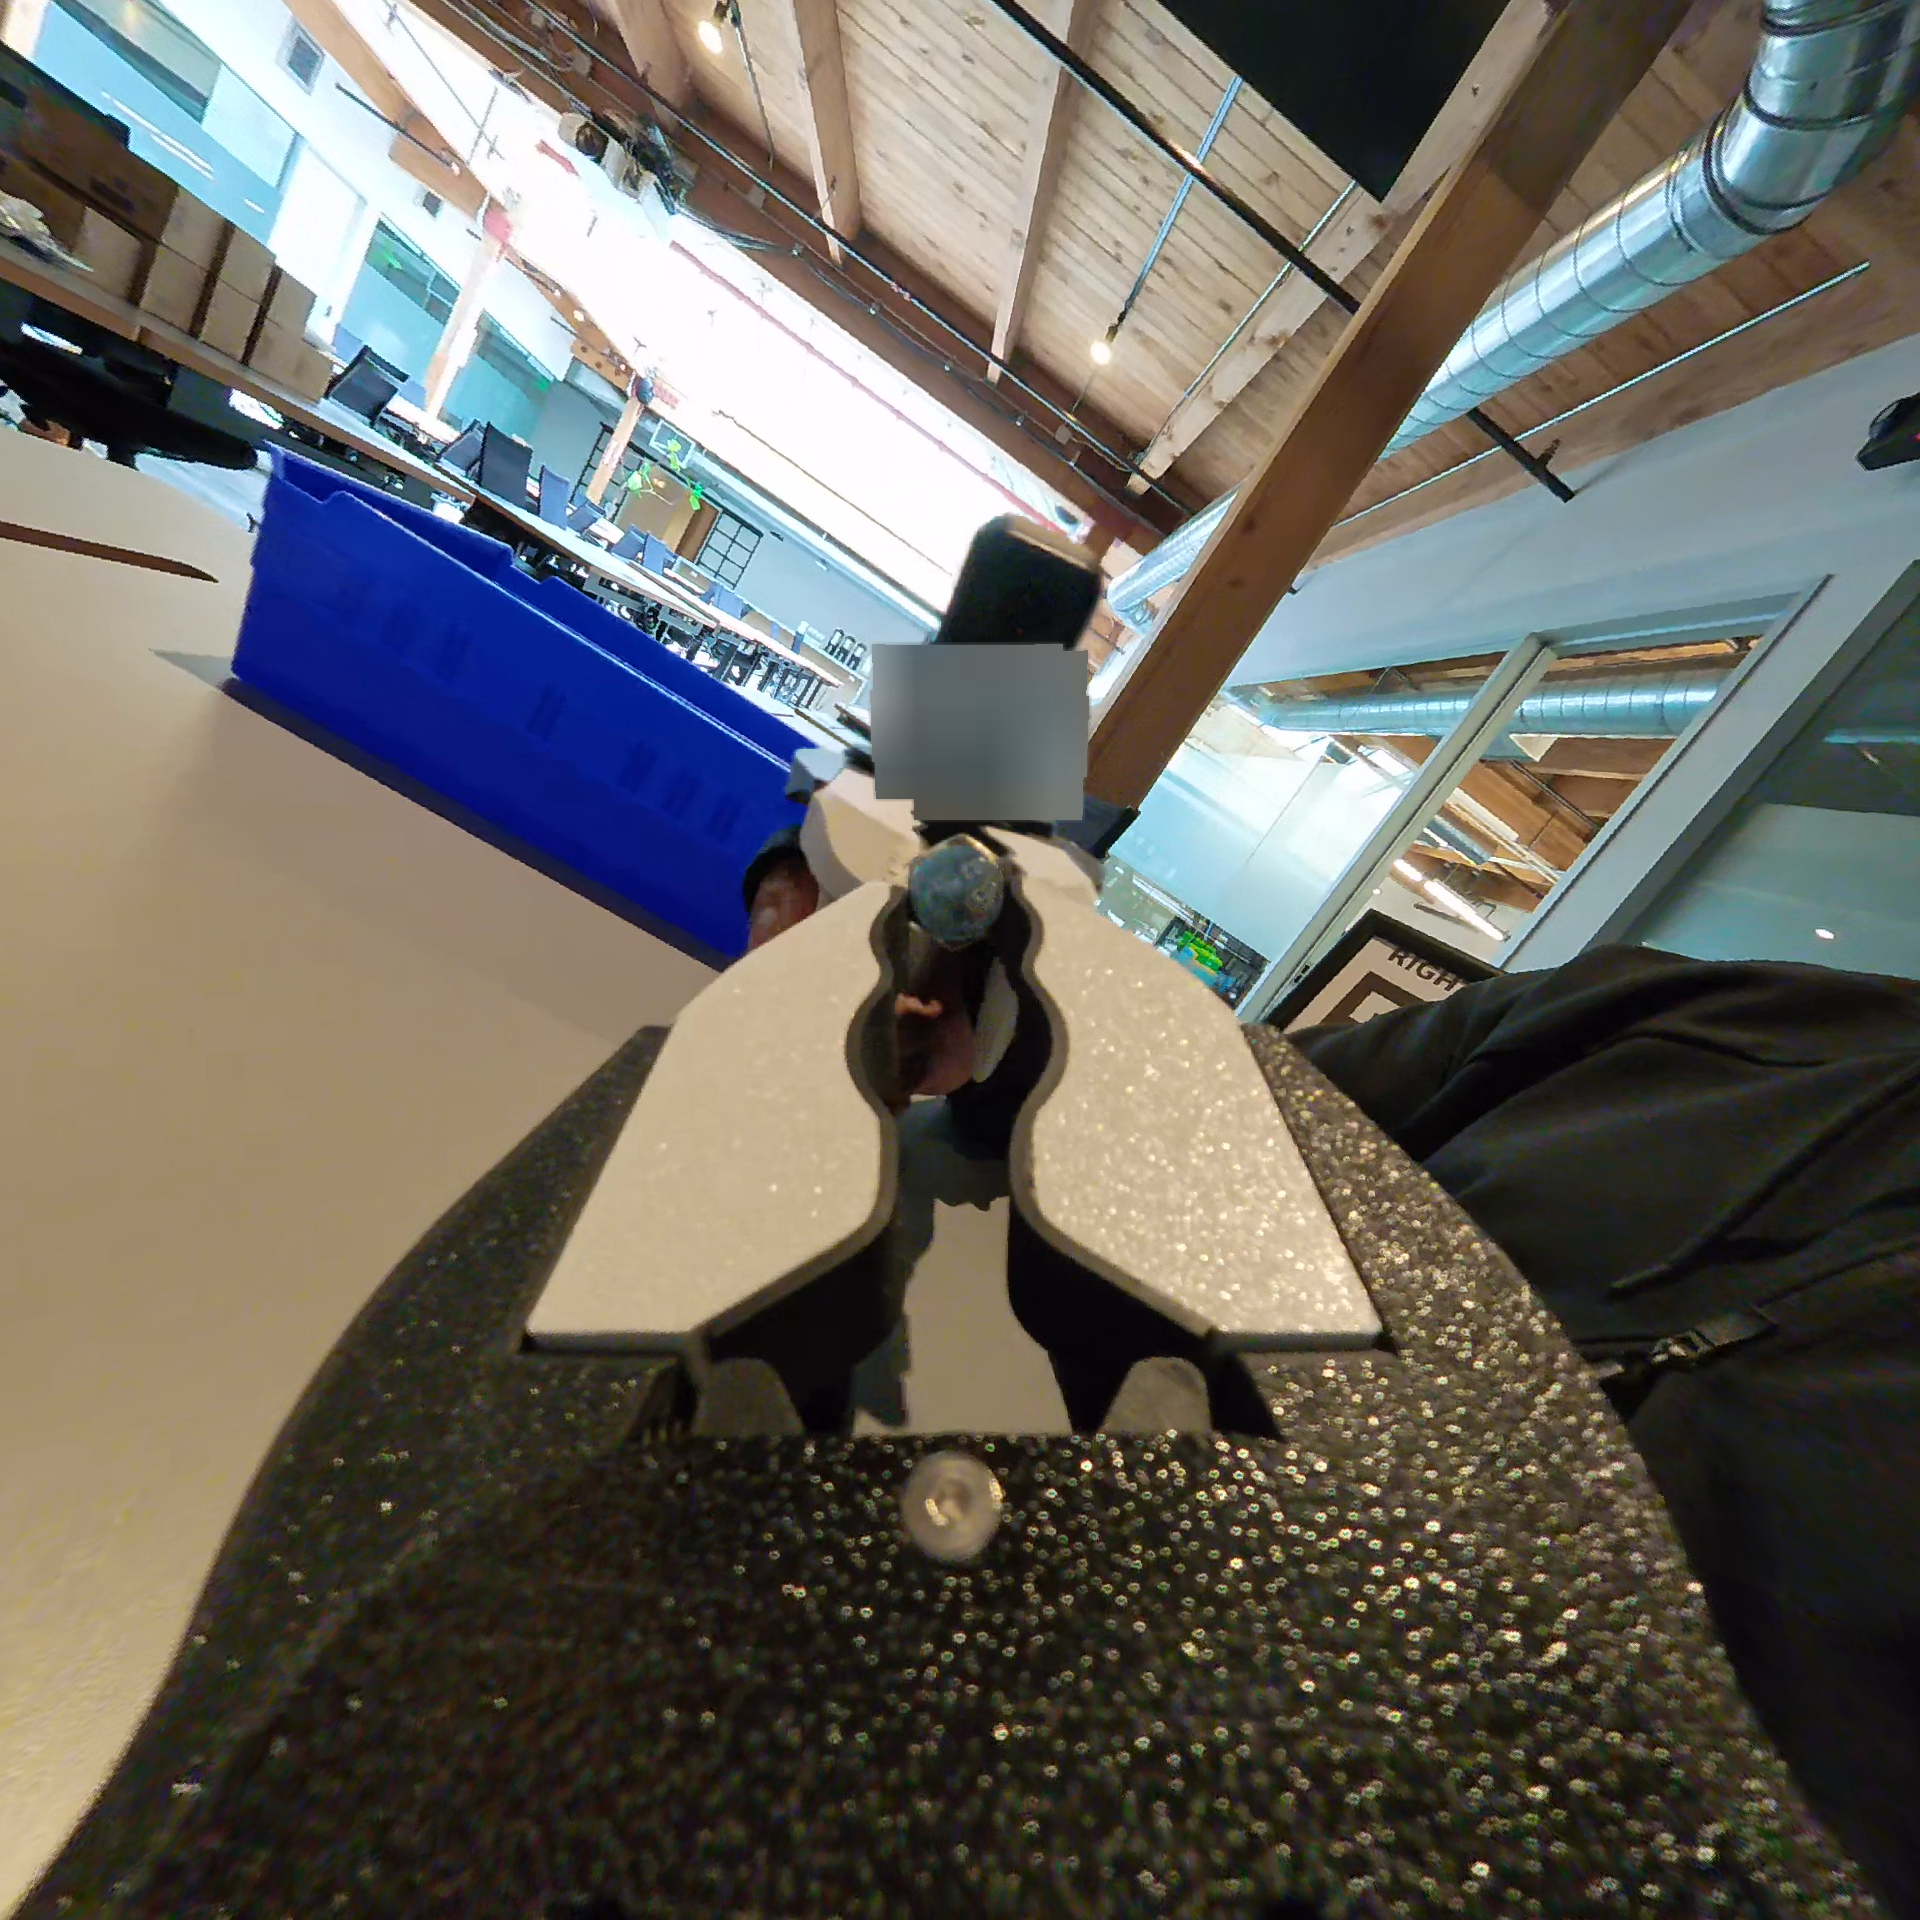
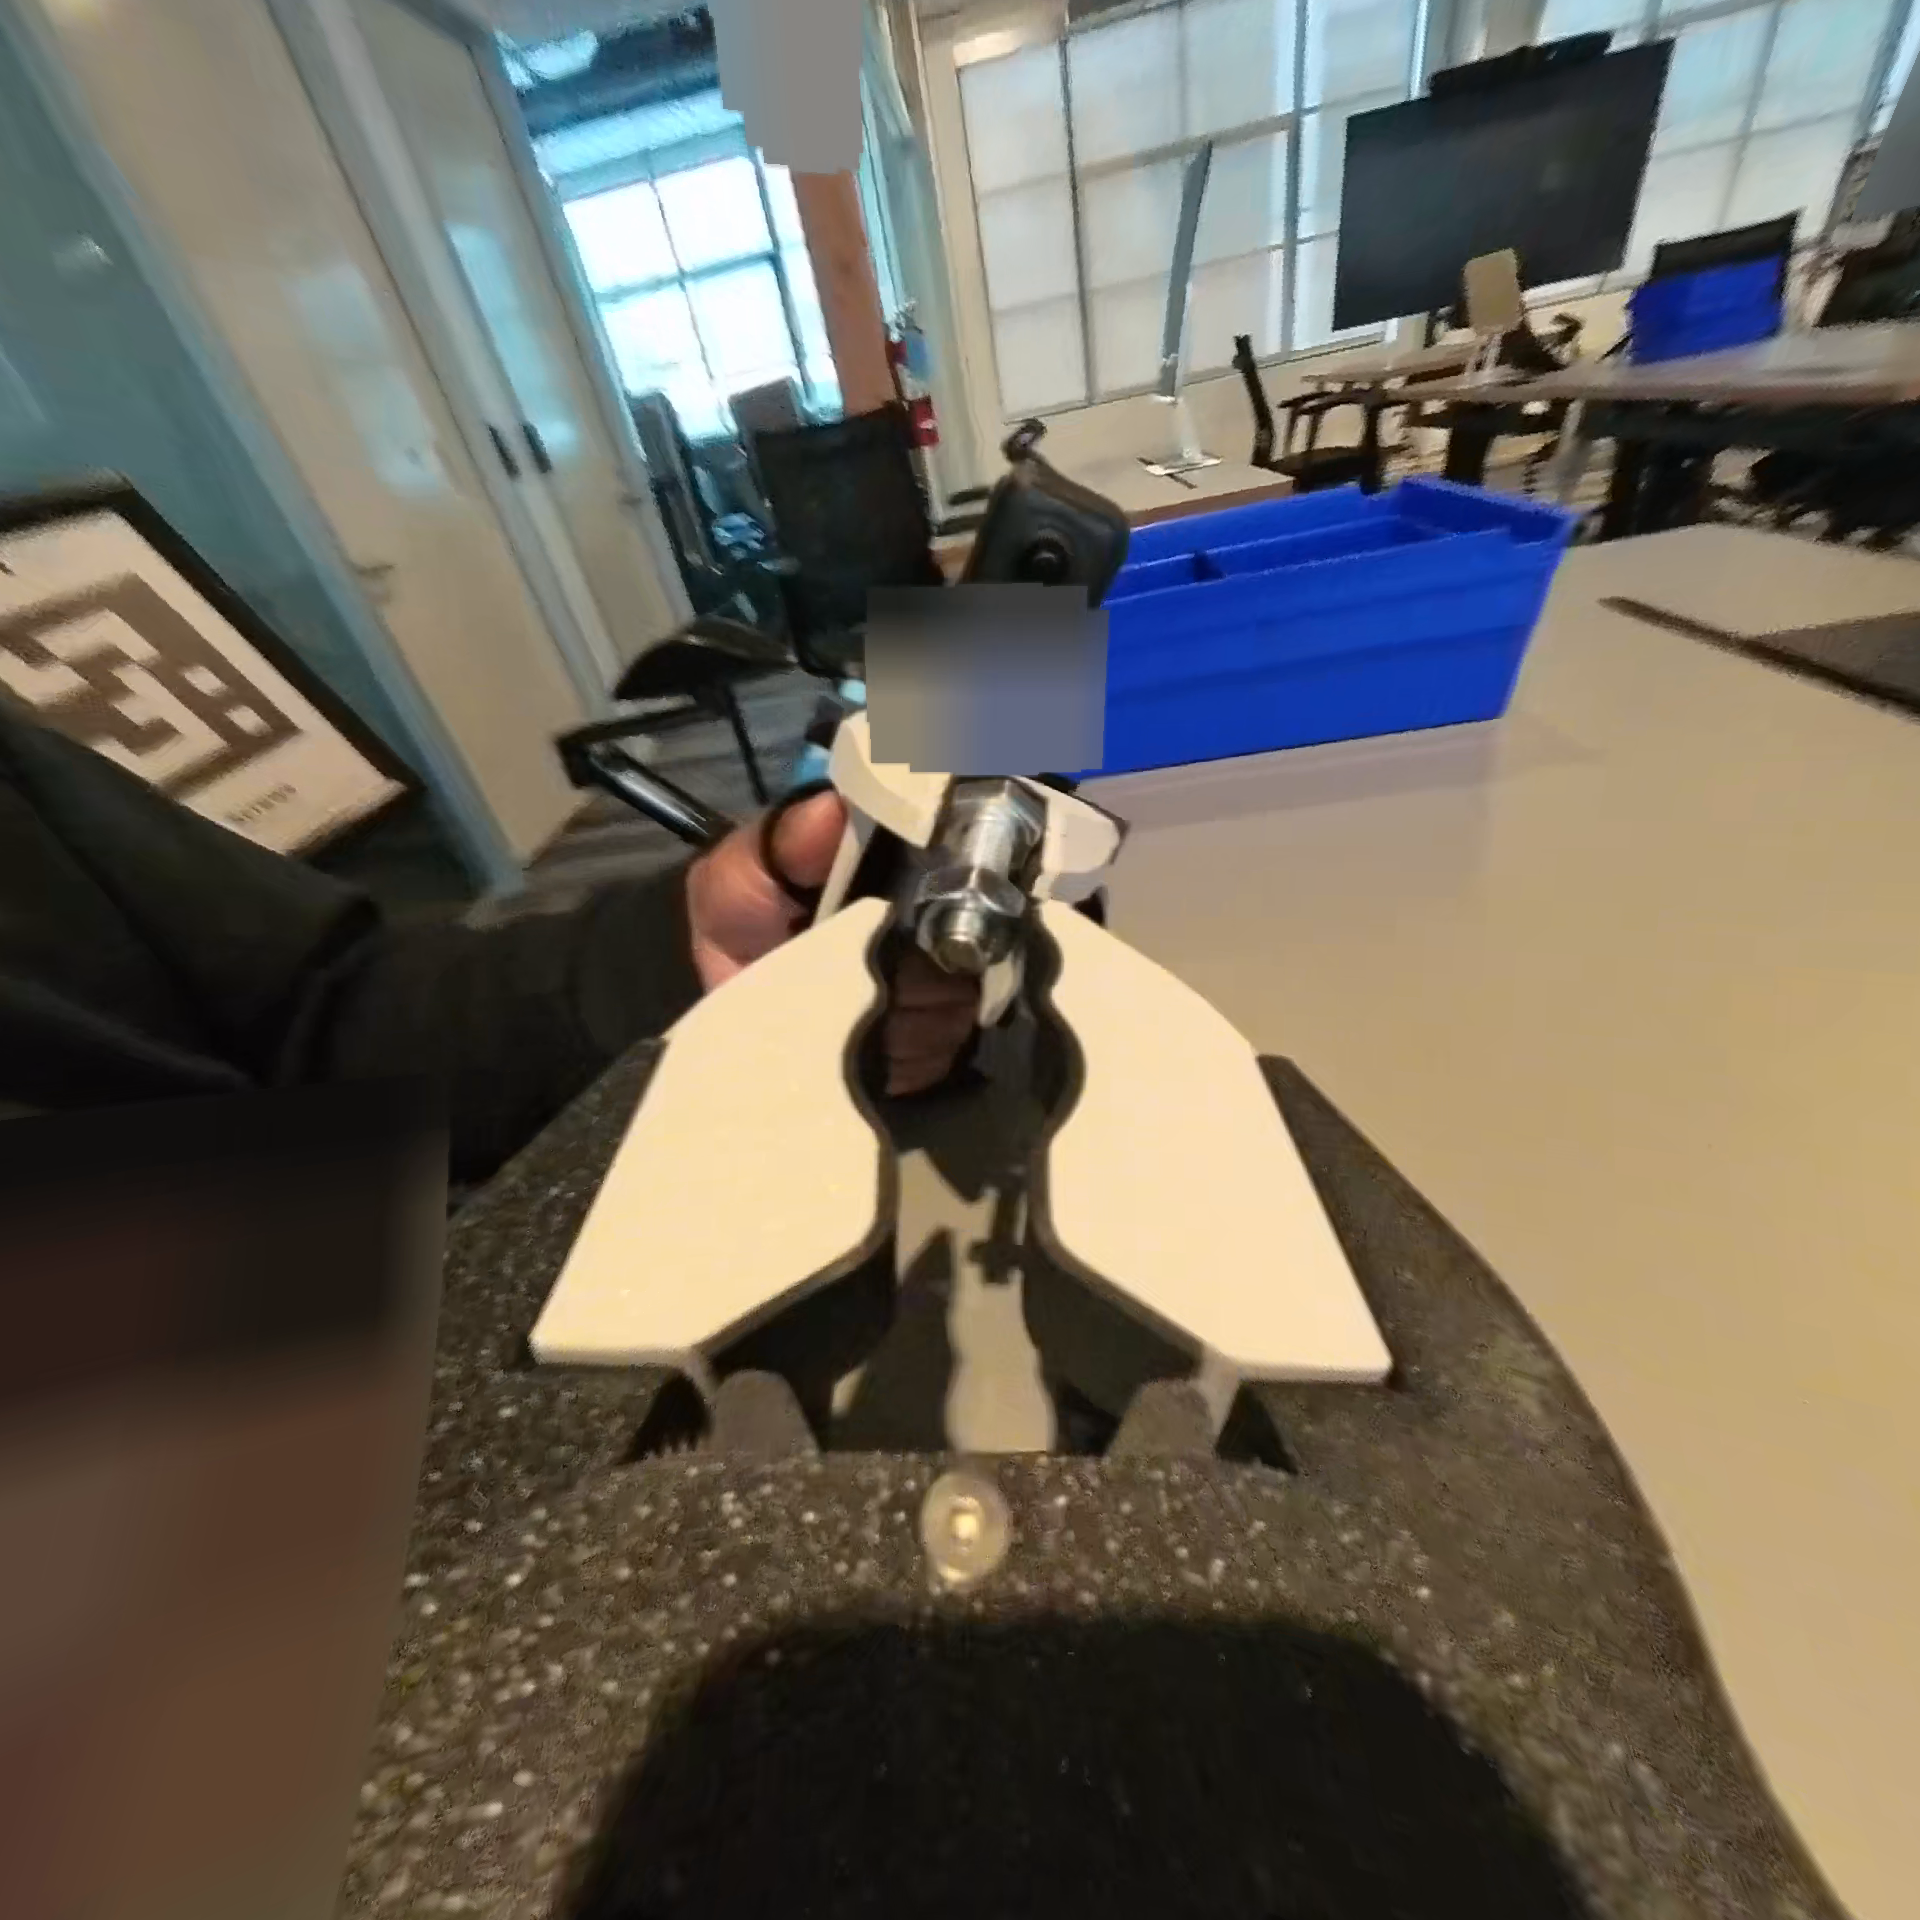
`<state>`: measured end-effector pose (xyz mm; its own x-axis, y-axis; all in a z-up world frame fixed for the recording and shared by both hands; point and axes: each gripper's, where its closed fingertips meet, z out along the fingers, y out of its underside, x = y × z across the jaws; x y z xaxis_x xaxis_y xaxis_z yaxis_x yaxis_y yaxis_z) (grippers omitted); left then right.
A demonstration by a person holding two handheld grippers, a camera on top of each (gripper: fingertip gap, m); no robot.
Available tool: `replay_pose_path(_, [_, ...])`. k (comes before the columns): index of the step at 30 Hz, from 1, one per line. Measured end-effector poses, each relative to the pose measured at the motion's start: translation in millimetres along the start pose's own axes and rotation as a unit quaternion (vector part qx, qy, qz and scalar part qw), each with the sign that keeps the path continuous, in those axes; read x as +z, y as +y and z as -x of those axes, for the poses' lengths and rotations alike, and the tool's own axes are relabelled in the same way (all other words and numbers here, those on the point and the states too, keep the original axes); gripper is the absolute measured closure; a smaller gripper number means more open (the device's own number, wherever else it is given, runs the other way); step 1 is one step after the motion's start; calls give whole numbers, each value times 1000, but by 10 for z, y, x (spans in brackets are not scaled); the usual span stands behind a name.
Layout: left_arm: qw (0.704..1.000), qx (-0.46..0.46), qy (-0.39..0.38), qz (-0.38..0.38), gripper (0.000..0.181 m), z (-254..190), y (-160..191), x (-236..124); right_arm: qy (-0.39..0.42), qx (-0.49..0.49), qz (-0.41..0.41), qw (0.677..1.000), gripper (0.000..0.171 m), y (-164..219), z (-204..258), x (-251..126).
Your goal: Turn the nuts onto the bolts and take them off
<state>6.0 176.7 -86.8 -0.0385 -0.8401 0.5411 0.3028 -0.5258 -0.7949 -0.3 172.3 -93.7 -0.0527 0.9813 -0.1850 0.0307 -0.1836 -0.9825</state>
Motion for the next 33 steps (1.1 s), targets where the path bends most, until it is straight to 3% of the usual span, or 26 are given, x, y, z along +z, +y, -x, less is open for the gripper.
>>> replay_pose_path(4, [1000,-4,0,-13,164,6,-38,-28,89,-146,39,985,123,25,-91,10])
replay_pose_path(9, [1000,-9,-2,-12,165,19,-28,-29,194,-361,66,910,126,-44,-126,-27])
replay_pose_path(12, [1000,-10,1,-12,165,12,-30,-27,209,-407,79,886,129,-19,-102,5])
replay_pose_path(22, [1000,-10,11,-2,165,-18,0,3,220,-397,73,888,153,-17,-126,5])
replay_pose_path(25, [1000,-5,3,0,165,-2,4,-3,180,-309,62,932,153,10,-120,20])
replay_pose_path(28, [1000,-1,-1,0,165,3,2,-6,83,-122,29,989,153,34,-61,42])
replay_pose_path(30, [1000,-1,-1,0,164,3,3,-2,23,-25,8,999,153,27,-24,36])
replay_pose_path(33, [1000,-1,-1,-5,164,6,-13,-7,24,-36,-3,999,145,14,-26,39])
